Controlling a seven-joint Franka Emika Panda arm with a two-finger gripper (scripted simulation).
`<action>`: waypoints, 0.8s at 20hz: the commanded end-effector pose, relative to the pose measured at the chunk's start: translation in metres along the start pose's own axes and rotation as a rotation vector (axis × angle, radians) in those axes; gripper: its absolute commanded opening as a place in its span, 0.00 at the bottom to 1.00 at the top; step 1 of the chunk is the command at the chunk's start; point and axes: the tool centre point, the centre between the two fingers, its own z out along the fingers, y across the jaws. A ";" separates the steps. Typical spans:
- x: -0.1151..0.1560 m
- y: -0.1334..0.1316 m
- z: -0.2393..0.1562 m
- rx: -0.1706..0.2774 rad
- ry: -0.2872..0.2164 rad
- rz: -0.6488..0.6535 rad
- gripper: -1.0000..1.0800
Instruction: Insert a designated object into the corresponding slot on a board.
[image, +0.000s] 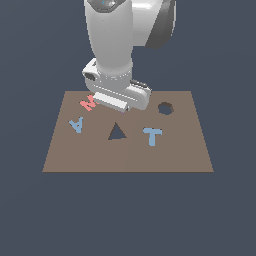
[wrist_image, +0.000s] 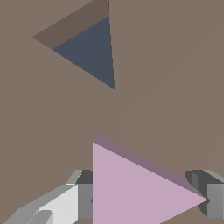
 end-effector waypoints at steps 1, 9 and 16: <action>0.003 -0.005 -0.001 0.000 0.000 0.057 0.00; 0.021 -0.022 -0.003 0.000 0.001 0.309 0.00; 0.045 -0.034 -0.005 0.000 0.001 0.583 0.00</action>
